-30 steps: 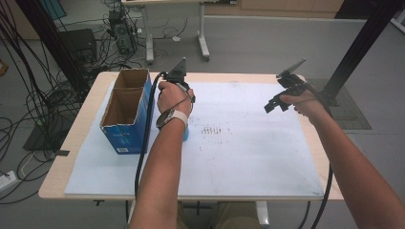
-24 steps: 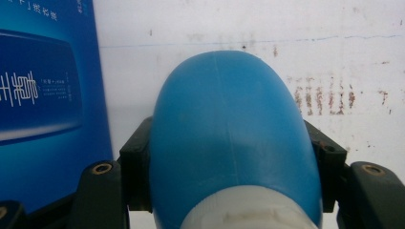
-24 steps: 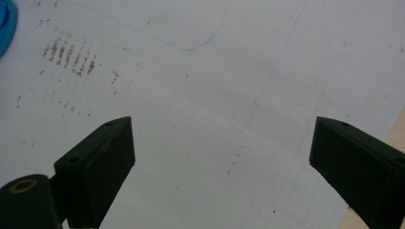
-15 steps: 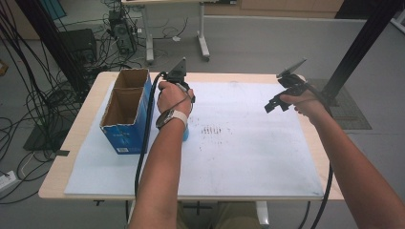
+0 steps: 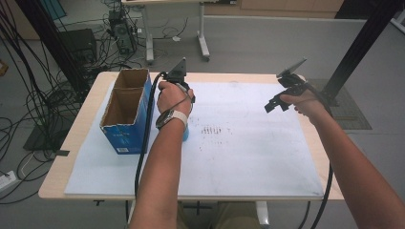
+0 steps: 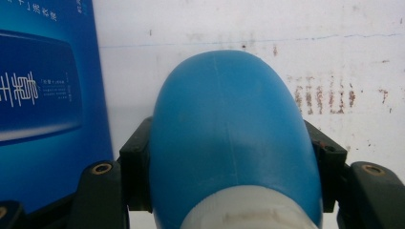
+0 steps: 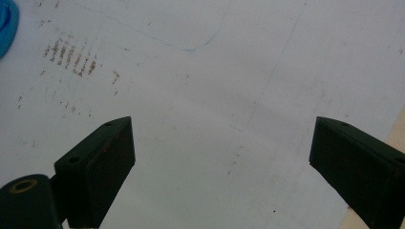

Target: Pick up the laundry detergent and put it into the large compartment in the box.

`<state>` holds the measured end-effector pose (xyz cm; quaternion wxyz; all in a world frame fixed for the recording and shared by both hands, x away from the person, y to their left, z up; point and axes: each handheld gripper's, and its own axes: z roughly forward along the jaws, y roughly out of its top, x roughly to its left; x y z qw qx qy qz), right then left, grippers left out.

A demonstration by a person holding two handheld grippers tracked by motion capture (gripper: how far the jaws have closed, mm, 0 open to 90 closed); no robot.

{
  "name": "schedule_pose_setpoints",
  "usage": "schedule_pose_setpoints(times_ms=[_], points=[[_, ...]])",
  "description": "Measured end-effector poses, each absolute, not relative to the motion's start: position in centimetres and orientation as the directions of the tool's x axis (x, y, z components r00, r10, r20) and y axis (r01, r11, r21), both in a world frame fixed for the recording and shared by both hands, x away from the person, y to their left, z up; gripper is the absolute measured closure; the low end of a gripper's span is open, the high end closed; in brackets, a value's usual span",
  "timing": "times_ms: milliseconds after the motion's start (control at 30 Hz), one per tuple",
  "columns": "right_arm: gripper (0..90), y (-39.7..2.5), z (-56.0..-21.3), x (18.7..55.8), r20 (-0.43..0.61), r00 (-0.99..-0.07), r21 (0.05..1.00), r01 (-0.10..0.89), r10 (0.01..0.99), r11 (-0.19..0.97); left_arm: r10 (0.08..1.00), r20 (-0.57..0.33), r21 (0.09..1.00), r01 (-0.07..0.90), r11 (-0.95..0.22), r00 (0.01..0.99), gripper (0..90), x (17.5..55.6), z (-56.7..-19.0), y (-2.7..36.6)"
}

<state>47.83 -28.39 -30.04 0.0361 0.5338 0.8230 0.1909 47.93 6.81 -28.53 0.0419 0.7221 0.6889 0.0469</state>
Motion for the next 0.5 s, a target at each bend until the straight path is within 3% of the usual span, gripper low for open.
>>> schedule_pose_setpoints(times_ms=[500], points=[[8.2, -28.45, -29.95, 47.75, 0.144, -0.427, 0.353, 0.865, 0.893, 0.357, 0.999, 0.010, 0.126, 0.991, -0.049, 0.048, 36.8, 47.90, -28.54, 6.82]])
